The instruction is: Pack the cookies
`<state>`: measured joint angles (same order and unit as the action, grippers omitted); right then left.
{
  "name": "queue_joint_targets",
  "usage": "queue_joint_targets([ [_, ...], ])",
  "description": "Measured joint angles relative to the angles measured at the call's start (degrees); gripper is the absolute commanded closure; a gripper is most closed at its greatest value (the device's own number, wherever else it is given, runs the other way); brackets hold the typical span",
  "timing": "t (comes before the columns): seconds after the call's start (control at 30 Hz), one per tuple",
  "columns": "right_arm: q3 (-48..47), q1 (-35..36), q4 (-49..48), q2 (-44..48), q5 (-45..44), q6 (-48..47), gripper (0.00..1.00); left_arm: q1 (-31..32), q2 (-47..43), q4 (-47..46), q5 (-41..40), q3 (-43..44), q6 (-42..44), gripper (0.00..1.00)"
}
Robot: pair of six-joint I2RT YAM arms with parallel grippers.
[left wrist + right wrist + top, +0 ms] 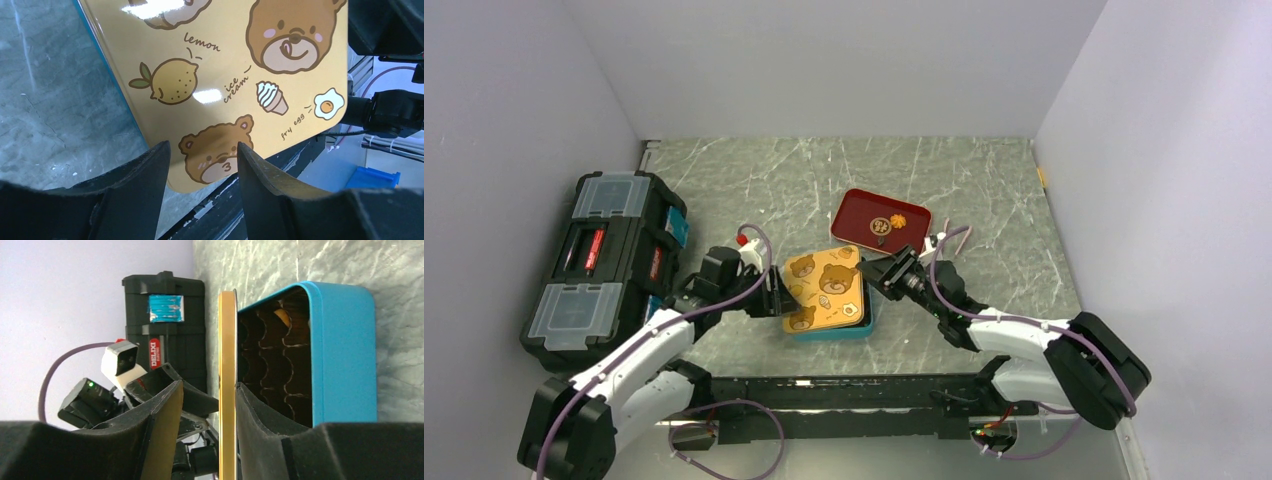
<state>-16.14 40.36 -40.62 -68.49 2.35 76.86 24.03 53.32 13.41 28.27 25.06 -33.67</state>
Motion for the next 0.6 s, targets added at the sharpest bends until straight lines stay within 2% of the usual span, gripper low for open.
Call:
queue_joint_targets([
  [0.3, 0.0, -0.2, 2.1, -0.8, -0.2, -0.7, 0.54, 0.0, 0.4, -0.8, 0.4, 0.0, 0.0, 0.43],
  [0.6, -1.6, -0.2, 10.1, 2.7, -2.3, -2.5, 0.53, 0.0, 1.2, -2.1, 0.9, 0.0, 0.0, 0.43],
])
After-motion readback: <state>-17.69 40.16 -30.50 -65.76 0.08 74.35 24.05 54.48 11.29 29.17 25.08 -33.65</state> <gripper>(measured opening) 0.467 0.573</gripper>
